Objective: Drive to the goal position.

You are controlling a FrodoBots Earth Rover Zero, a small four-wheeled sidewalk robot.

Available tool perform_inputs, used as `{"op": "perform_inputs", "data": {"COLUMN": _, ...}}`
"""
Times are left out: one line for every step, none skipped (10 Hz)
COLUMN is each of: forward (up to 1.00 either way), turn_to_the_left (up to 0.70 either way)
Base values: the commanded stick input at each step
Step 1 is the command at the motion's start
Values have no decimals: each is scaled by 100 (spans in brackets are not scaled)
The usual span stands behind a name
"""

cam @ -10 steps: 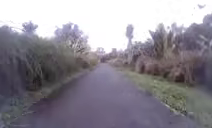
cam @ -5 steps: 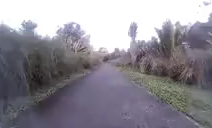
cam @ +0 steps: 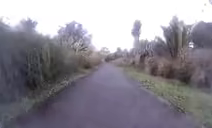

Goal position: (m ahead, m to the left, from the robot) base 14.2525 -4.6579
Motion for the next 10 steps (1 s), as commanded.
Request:
{"op": "perform_inputs", "data": {"forward": 70, "turn_to_the_left": -25}}
{"op": "perform_inputs", "data": {"forward": 70, "turn_to_the_left": -35}}
{"op": "perform_inputs", "data": {"forward": 70, "turn_to_the_left": -35}}
{"op": "perform_inputs", "data": {"forward": 70, "turn_to_the_left": -35}}
{"op": "perform_inputs", "data": {"forward": 70, "turn_to_the_left": -35}}
{"op": "perform_inputs", "data": {"forward": 70, "turn_to_the_left": -35}}
{"op": "perform_inputs", "data": {"forward": 70, "turn_to_the_left": -35}}
{"op": "perform_inputs", "data": {"forward": 70, "turn_to_the_left": 0}}
{"op": "perform_inputs", "data": {"forward": 70, "turn_to_the_left": 0}}
{"op": "perform_inputs", "data": {"forward": 70, "turn_to_the_left": 0}}
